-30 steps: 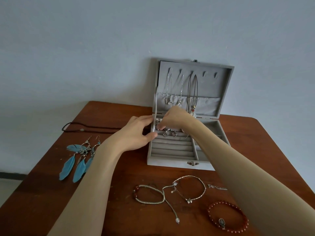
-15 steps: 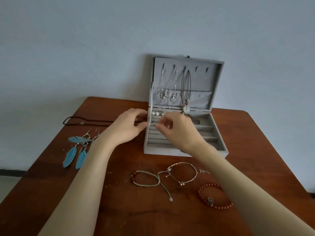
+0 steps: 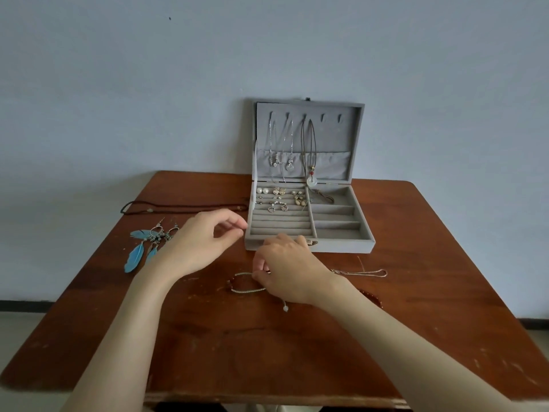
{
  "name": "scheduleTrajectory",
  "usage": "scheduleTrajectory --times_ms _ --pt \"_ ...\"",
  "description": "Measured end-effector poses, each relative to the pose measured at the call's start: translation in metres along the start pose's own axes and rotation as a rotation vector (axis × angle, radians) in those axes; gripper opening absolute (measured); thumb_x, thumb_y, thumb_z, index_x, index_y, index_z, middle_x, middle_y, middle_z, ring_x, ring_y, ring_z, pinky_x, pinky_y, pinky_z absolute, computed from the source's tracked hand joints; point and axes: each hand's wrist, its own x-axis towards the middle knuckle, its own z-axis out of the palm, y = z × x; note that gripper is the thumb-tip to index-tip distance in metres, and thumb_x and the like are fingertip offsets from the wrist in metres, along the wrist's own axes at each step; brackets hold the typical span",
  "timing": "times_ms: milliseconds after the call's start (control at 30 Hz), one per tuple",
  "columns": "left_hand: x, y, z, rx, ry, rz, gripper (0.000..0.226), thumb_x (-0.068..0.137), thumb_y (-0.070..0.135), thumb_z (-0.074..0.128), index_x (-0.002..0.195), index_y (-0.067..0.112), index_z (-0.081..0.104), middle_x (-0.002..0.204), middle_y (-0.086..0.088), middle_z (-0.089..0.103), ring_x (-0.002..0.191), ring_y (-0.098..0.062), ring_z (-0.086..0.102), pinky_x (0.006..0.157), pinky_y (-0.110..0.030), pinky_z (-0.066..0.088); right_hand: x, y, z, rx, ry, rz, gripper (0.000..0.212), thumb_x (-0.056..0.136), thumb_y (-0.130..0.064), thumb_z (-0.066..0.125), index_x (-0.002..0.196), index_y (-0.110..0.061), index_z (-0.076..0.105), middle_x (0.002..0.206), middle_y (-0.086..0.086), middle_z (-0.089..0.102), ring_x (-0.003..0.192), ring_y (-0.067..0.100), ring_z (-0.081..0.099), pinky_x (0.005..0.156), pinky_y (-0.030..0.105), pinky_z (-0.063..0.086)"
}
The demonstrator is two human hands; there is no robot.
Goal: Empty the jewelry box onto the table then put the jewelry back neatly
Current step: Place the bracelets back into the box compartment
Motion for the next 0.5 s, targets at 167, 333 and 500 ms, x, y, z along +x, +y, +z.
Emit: scheduleTrajectory --times_ms 167,333,500 --pt "-0.002 0.01 0.009 -0.227 -0.186 -0.032 0.022 0.087 0.034 0.056 0.109 0.03 0.06 0.1 0.013 0.068 0.096 0.0 0.062 0.087 -0.025 0.049 -0.002 0.014 -0.017 0.489 0.134 0.135 0.01 0.09 -0.019 0.055 0.089 -0.015 0.064 0.088 0.004 0.067 0.081 0.018 0.062 0.076 0.03 0.049" --pt "0.008 0.025 0.022 -0.301 -0.26 -0.004 0.022 0.079 0.028 0.068 0.1 0.031 0.06 0.095 0.009 0.07 0.092 -0.001 0.064 0.091 -0.026 0.047 -0.004 0.035 -0.031 0.625 0.225 0.147 0.01 0.088 -0.017 0.058 0.08 -0.014 0.061 0.072 0.002 0.067 0.056 0.005 0.055 0.06 0.02 0.045" --pt "0.019 0.039 0.031 -0.268 -0.218 0.008 0.004 0.084 0.023 0.065 0.088 0.022 0.066 0.083 0.004 0.068 0.084 -0.01 0.064 0.086 -0.03 0.05 -0.011 0.052 -0.037 0.776 0.26 0.164 0.008 0.088 -0.013 0.059 0.08 -0.014 0.059 0.064 -0.002 0.066 0.061 0.009 0.064 0.07 0.025 0.052"
